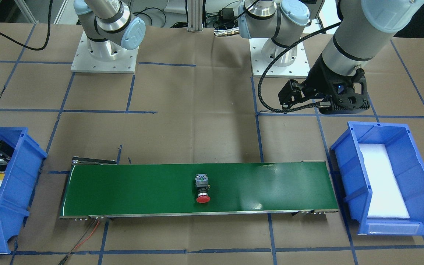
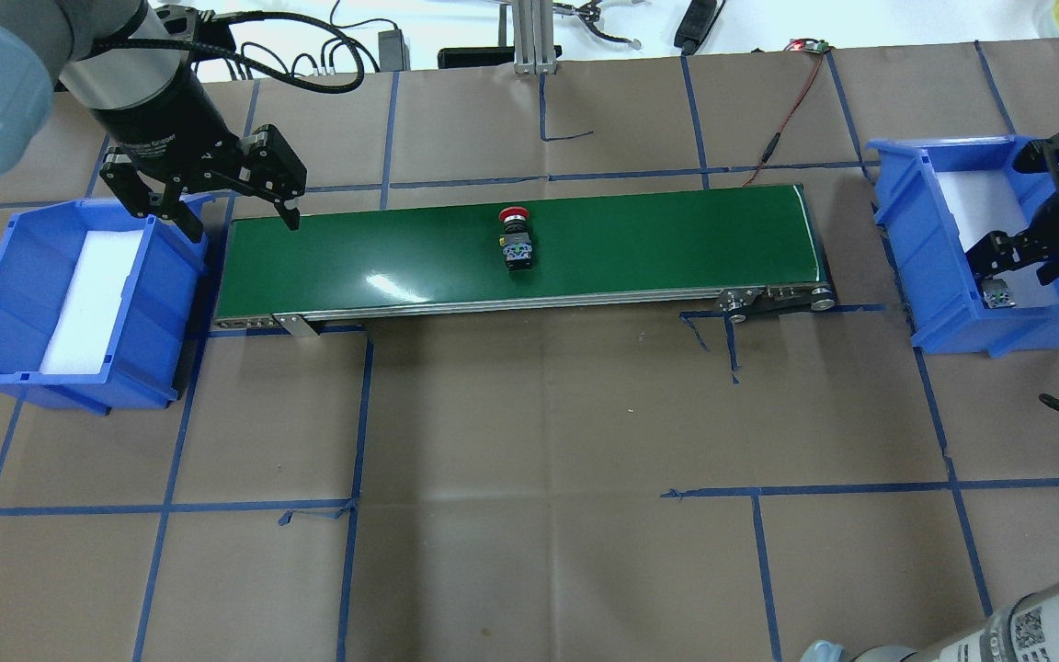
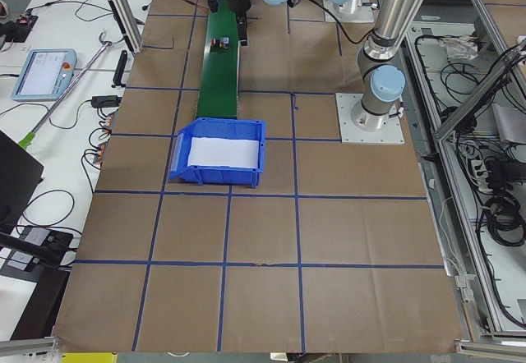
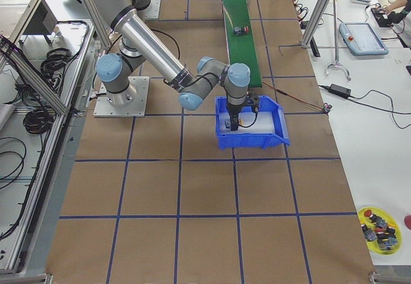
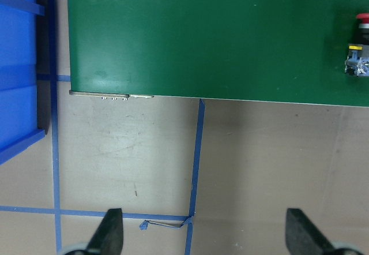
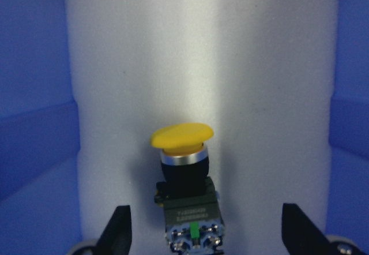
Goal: Transport two buttons from left to right
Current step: 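Release the yellow button in the bin and move the right gripper back over the belt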
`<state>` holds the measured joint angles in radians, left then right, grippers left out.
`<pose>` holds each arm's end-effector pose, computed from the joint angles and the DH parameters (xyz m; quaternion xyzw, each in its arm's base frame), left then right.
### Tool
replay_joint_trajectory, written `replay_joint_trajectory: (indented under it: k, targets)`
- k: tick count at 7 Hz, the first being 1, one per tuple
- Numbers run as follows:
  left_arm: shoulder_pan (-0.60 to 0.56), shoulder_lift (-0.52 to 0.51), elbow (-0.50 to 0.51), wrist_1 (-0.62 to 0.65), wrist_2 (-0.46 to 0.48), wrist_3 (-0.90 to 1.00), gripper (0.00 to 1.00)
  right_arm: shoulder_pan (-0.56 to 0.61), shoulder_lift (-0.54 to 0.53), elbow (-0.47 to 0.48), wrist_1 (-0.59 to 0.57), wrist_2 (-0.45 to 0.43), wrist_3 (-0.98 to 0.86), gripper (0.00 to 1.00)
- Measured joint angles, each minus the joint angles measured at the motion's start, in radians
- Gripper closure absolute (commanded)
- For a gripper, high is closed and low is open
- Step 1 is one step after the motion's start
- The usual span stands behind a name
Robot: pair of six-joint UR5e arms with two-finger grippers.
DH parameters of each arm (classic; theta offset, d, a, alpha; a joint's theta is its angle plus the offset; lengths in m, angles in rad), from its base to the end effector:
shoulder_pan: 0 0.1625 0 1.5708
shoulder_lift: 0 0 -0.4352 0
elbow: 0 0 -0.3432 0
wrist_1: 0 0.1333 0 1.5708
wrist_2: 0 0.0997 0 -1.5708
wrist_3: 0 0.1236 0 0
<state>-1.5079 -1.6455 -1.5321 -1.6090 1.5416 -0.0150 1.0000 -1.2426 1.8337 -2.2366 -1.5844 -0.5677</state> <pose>-0.1074 -0.4734 0.4535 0.0395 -0.9984 -0.0367 0.0155 -0.1777 -0.5204 0.2674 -0.0018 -0.9993 0.0278 0.0259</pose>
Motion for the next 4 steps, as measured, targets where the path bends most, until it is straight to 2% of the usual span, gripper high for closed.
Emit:
replay_joint_trajectory:
  k: [2,4]
  targets:
    - [0.000,0.002,0.000,0.000,0.000,0.001,0.00,0.006,-0.063,-0.085,0.078,0.000,0.029,0.00]
    - [0.000,0.004,0.000,-0.001,0.000,0.000,0.00,0.048,-0.131,-0.210,0.256,0.001,0.104,0.00]
